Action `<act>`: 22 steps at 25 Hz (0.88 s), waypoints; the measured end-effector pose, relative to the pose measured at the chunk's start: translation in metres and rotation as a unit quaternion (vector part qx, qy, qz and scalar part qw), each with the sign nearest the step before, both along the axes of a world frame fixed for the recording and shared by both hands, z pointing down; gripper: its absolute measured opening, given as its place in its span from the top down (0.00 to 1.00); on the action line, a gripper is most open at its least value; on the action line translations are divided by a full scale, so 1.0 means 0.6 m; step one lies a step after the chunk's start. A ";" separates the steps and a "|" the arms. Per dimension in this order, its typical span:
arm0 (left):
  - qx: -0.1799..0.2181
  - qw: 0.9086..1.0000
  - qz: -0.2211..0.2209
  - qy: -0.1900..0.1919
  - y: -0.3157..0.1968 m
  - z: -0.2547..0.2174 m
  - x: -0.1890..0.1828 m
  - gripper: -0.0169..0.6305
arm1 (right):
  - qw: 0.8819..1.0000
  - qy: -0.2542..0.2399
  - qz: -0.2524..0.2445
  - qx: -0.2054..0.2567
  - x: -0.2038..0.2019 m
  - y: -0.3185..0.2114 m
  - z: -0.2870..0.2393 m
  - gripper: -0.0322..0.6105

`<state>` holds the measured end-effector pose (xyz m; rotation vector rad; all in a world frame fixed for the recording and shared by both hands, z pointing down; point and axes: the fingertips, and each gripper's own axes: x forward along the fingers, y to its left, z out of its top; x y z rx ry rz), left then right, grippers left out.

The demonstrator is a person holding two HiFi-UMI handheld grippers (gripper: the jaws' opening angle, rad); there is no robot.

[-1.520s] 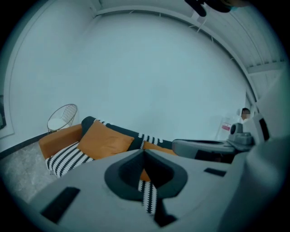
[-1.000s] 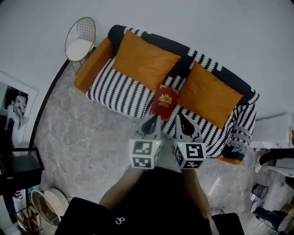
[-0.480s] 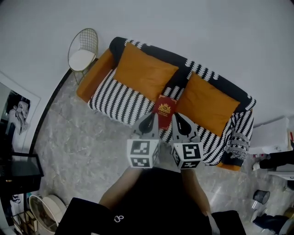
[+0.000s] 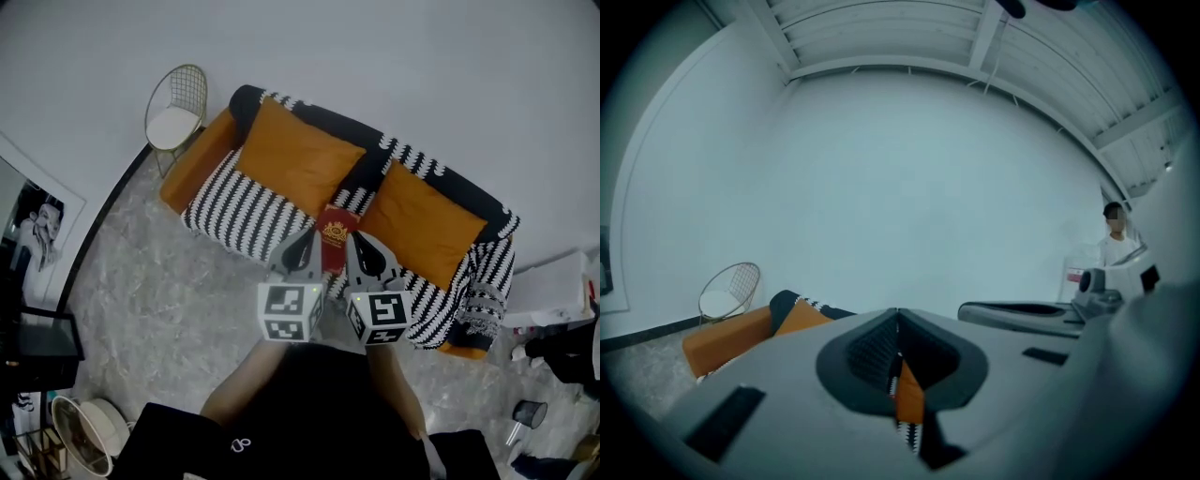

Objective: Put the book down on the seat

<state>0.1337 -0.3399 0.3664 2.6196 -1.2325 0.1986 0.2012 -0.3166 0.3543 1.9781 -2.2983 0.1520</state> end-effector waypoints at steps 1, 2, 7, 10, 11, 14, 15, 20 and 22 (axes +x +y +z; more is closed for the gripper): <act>0.003 1.000 0.000 0.000 0.000 -0.001 0.001 0.95 | 1.000 0.000 0.000 0.002 0.001 0.000 -0.002 0.93; 0.006 1.000 0.000 0.000 0.000 -0.002 0.002 0.95 | 1.000 -0.001 0.000 0.005 0.003 -0.001 -0.005 0.93; 0.015 1.000 -0.001 0.000 -0.004 -0.009 0.003 0.95 | 1.000 -0.001 -0.004 0.011 0.002 -0.007 -0.010 0.93; 0.014 1.000 -0.003 -0.002 -0.006 -0.011 -0.001 0.95 | 1.000 -0.001 -0.007 0.012 -0.001 -0.011 -0.011 0.93; 0.013 1.000 -0.004 -0.003 -0.007 -0.011 -0.002 0.95 | 1.000 -0.001 -0.008 0.012 -0.002 -0.011 -0.012 0.93; 0.016 1.000 -0.006 -0.005 -0.009 -0.009 -0.005 0.95 | 1.000 -0.002 -0.008 0.012 -0.003 -0.012 -0.010 0.93; 0.016 1.000 -0.006 -0.005 -0.009 -0.008 -0.006 0.95 | 1.000 -0.002 -0.008 0.012 -0.003 -0.012 -0.010 0.93; 0.013 1.000 -0.005 -0.006 -0.010 -0.003 -0.003 0.95 | 1.000 -0.001 -0.008 0.011 -0.002 -0.014 -0.007 0.93; 0.012 1.000 -0.004 -0.007 -0.013 -0.002 -0.002 0.95 | 1.000 -0.002 -0.009 0.010 -0.001 -0.017 -0.007 0.93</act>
